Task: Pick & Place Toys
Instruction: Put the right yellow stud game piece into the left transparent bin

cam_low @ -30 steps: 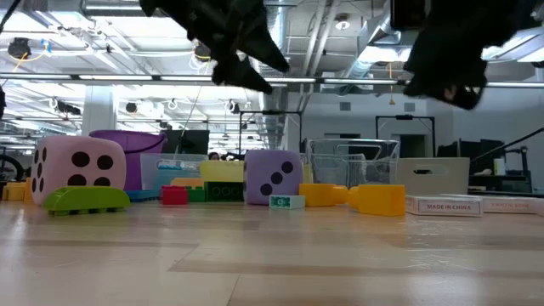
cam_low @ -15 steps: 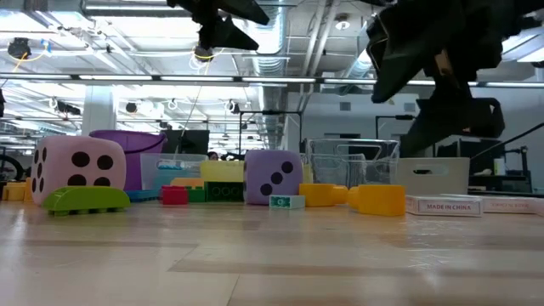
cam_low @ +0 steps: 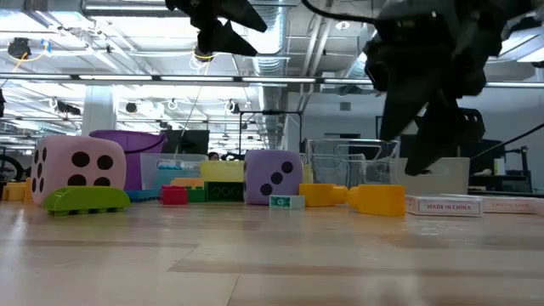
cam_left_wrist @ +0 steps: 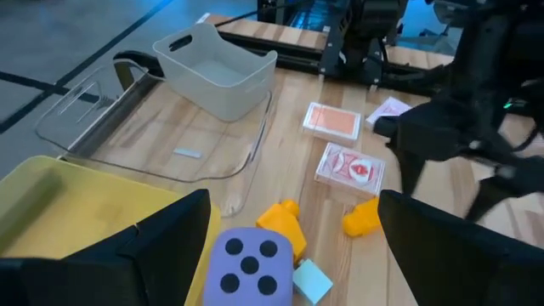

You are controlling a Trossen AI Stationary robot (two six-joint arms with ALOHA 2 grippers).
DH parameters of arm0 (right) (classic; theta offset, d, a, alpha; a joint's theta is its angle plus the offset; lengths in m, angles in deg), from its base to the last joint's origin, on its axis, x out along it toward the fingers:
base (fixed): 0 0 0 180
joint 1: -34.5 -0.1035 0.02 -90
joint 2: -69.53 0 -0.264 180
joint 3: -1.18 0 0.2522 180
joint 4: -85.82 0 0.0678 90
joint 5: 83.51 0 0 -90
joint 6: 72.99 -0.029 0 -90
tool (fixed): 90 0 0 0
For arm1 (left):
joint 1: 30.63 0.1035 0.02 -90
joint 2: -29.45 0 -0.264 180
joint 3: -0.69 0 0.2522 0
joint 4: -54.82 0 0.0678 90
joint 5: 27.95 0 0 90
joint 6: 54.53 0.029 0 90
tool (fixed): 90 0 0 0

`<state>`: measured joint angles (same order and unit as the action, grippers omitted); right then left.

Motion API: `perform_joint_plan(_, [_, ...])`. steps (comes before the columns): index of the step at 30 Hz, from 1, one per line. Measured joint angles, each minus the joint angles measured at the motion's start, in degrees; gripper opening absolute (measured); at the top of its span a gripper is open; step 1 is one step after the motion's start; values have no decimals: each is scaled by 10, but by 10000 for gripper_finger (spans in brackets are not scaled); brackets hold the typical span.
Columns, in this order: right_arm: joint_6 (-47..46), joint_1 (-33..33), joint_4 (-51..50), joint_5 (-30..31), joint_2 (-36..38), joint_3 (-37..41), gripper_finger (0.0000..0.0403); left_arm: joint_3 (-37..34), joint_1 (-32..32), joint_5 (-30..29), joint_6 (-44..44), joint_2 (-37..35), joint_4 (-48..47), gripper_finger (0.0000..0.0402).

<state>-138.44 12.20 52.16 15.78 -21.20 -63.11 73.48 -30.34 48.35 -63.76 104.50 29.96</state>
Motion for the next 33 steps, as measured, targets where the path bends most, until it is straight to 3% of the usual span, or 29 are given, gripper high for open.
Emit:
perform_joint_plan(13, [55, 0, -35, 130, -6, 0, 315, 0, 0, 0, -2, 0, -3, 333])
perform_joint_plan(25, [44, 3, -30, 117, -70, 0, 313, 0, 0, -3, -2, 0, -4, 333])
perform_joint_plan(29, [19, 3, -48, 116, -71, 0, 286, 0, 0, -3, -2, 0, -5, 333])
perform_joint_plan(33, [14, 8, -56, 116, -67, 0, 230, 0, 0, -3, -2, 0, -5, 333])
